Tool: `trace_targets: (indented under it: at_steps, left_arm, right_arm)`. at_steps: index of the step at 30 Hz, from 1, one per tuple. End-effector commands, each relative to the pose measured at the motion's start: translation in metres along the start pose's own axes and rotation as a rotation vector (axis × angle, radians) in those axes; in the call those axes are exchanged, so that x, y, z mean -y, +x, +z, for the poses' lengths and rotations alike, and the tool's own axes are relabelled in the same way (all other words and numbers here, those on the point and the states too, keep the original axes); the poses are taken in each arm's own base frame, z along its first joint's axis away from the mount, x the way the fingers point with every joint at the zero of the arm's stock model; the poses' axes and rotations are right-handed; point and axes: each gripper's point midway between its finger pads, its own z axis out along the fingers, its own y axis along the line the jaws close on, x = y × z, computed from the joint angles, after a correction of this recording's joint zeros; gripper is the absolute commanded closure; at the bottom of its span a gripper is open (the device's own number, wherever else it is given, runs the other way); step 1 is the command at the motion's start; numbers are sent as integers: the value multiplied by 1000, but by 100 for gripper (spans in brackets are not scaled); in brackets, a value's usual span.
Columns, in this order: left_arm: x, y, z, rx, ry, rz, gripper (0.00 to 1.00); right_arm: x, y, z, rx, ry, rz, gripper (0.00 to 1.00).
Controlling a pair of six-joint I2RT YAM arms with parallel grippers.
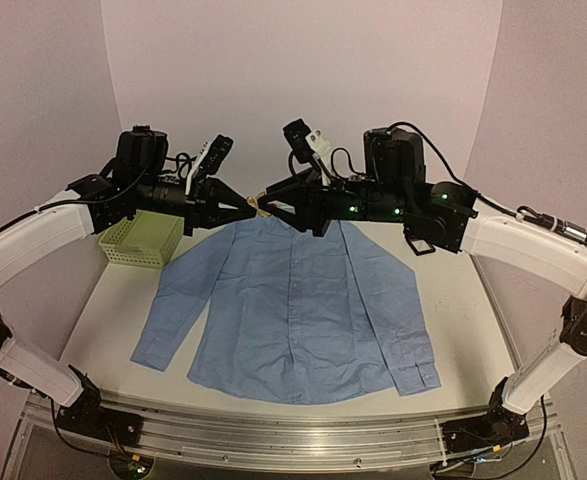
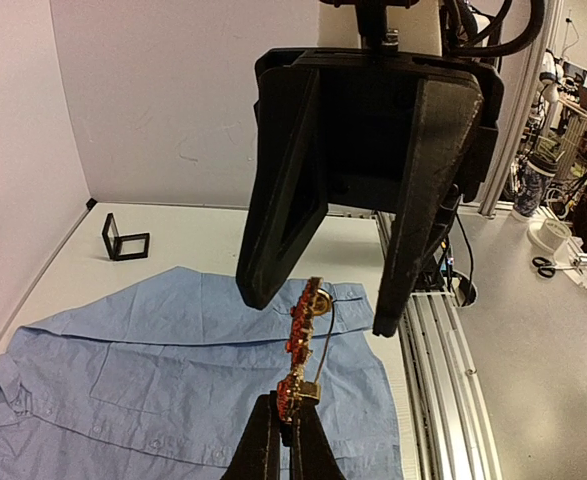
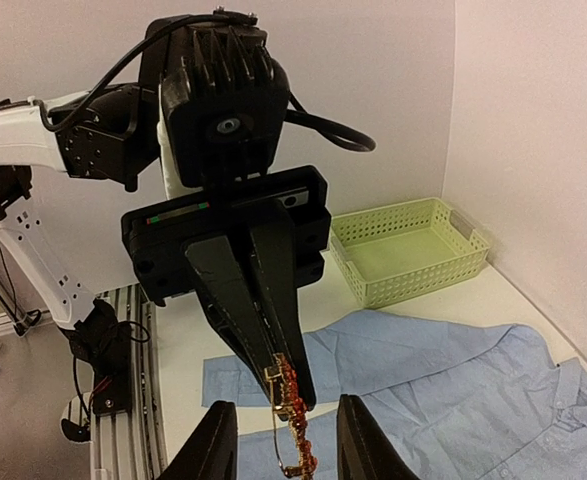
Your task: Pin the brooch onto the clothing
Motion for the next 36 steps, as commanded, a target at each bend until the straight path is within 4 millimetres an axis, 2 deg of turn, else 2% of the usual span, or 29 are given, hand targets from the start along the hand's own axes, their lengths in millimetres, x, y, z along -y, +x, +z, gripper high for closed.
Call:
trace_targets:
  at_steps: [1,10,18,31,36]
  left_arm:
    - [12,-31,-10,56,17,73,100]
    - [14,-36,-10,71,33,81,100]
    - [13,-36,-9,70,33,66,100]
    - [15,-35,-9,70,39,69,100]
    - [17,-38,-11,77,40,111,100]
  right_arm:
    - [5,-14,-3,38,23,-12,69]
    - [11,-5,3,16,40,-4,72]
    - [-3,5,8,-7,-55,6,61]
    - [1,-2,2,8,-23,3,81]
    - [10,7,4,-10,26,19,83]
